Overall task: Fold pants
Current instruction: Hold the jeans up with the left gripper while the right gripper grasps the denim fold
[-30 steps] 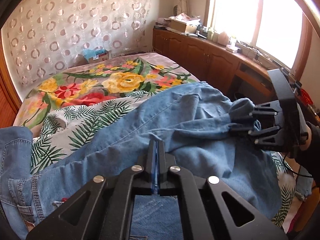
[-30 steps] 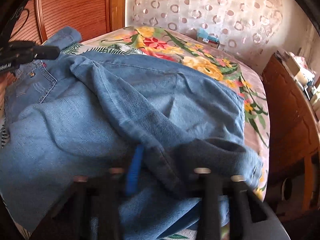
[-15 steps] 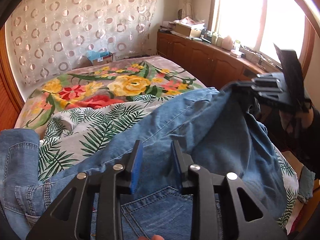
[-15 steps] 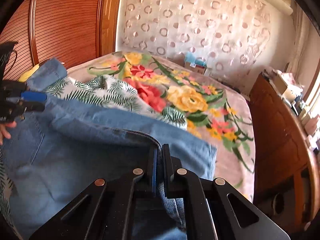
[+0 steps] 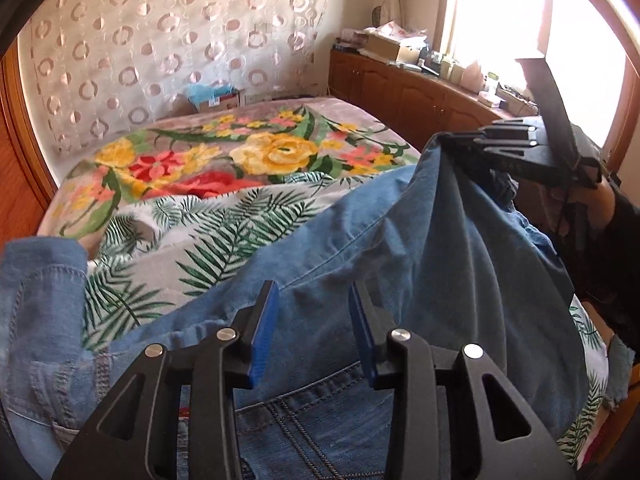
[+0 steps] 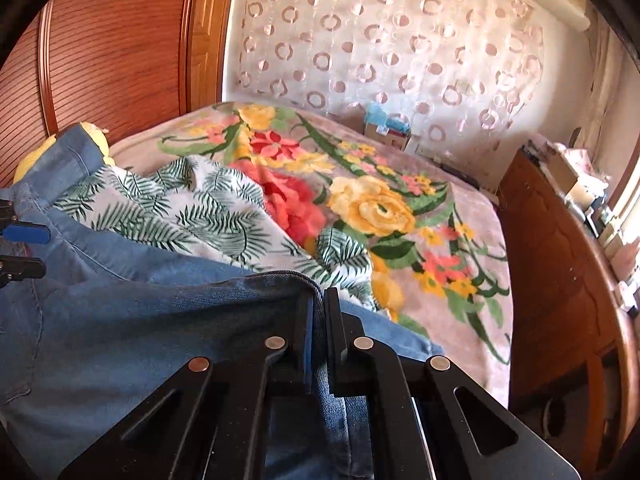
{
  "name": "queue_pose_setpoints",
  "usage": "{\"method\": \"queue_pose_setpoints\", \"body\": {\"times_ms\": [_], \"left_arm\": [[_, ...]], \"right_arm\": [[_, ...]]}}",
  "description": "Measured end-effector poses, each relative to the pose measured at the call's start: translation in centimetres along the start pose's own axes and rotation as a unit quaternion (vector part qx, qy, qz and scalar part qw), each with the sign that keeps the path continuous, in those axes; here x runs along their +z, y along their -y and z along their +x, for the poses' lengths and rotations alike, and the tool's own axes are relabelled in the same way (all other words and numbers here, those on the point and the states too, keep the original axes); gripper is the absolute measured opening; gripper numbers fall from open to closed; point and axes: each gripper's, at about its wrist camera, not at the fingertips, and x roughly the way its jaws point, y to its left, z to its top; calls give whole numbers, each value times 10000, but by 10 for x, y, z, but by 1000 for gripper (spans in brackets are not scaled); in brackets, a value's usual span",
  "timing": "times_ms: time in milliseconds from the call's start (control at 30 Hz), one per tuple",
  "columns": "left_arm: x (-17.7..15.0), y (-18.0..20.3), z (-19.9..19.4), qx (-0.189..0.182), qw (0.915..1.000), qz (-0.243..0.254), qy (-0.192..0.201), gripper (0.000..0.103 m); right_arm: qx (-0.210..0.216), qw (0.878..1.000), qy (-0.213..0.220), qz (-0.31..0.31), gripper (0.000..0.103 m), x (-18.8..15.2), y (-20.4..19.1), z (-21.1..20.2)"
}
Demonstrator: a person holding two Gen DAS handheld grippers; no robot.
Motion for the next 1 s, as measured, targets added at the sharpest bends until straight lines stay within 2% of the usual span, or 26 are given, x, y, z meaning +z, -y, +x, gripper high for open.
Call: {"method": "queue_pose_setpoints", "body": {"times_ms": [67, 167, 300, 433, 700, 800, 1000], "left_arm": [[-1, -3, 2, -4, 9999, -101, -30, 37], [-1, -6, 5, -14, 10000, -88, -44, 37], [2, -8, 13, -58, 9998, 19, -199, 37], [6, -4, 26, -189, 9982, 232, -510, 37], [15, -5, 52, 144, 9954, 455, -826, 37], [10, -9, 69, 81, 9911, 436, -1252, 38], [7, -8, 68, 55, 9924, 481, -1128, 39]], "right_arm": [[134, 9998, -109, 116, 5, -3, 3, 6], [286, 9992, -162, 241, 12, -8, 11, 6], [401, 9985, -121, 348, 37, -13, 29, -8], [485, 9978, -88, 438, 46, -23, 43, -29], [385, 9974, -405, 463, 49, -53, 56, -35], [397, 9973, -430, 448, 49, -54, 55, -35], [425, 9969, -389, 532, 49, -53, 57, -34]]}}
